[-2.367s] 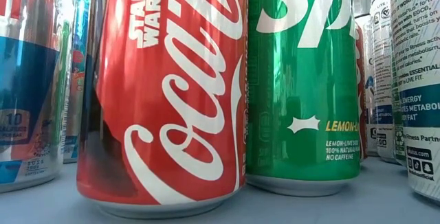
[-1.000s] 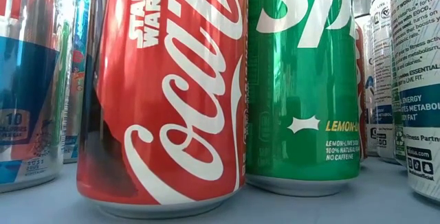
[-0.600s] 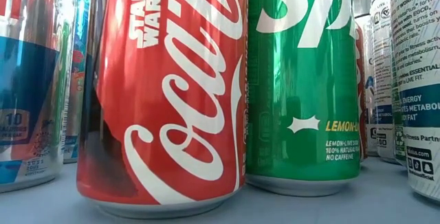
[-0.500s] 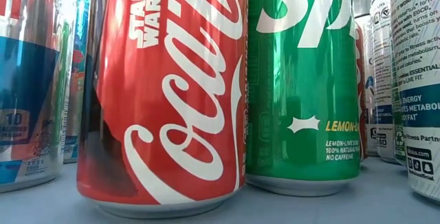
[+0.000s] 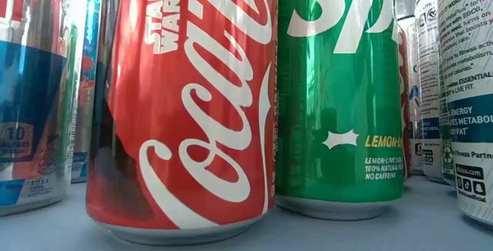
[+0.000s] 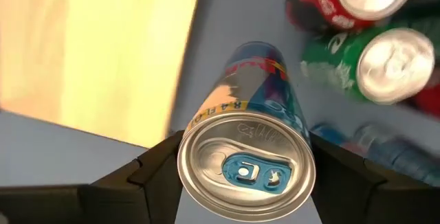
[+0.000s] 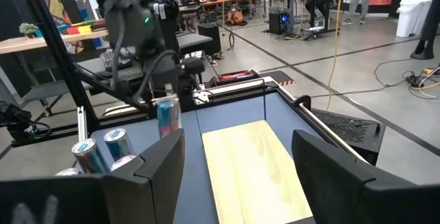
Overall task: Place canned beverage on shelf
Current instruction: Put the top blue soda can on the shelf
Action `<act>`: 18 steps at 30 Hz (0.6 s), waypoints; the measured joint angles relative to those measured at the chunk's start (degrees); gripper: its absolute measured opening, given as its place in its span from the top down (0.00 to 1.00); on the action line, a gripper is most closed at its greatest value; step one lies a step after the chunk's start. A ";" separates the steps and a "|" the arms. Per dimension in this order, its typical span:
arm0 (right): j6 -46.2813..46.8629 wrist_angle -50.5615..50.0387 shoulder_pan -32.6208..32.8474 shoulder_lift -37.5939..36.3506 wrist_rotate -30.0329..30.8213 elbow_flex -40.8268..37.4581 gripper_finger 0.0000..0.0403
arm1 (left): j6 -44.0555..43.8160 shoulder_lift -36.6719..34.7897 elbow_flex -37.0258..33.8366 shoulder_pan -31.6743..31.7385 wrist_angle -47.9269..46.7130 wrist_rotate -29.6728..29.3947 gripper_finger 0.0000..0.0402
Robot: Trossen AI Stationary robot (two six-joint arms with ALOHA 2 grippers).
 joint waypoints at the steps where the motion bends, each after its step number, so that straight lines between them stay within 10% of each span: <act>1: 0.00 -0.10 0.00 -0.02 0.00 0.00 0.35 | 3.26 0.00 0.79 0.51 -0.12 0.05 0.40; 18: 1.98 -0.27 0.02 0.00 0.72 0.00 0.35 | 46.56 0.00 4.28 16.49 -5.83 -4.91 0.40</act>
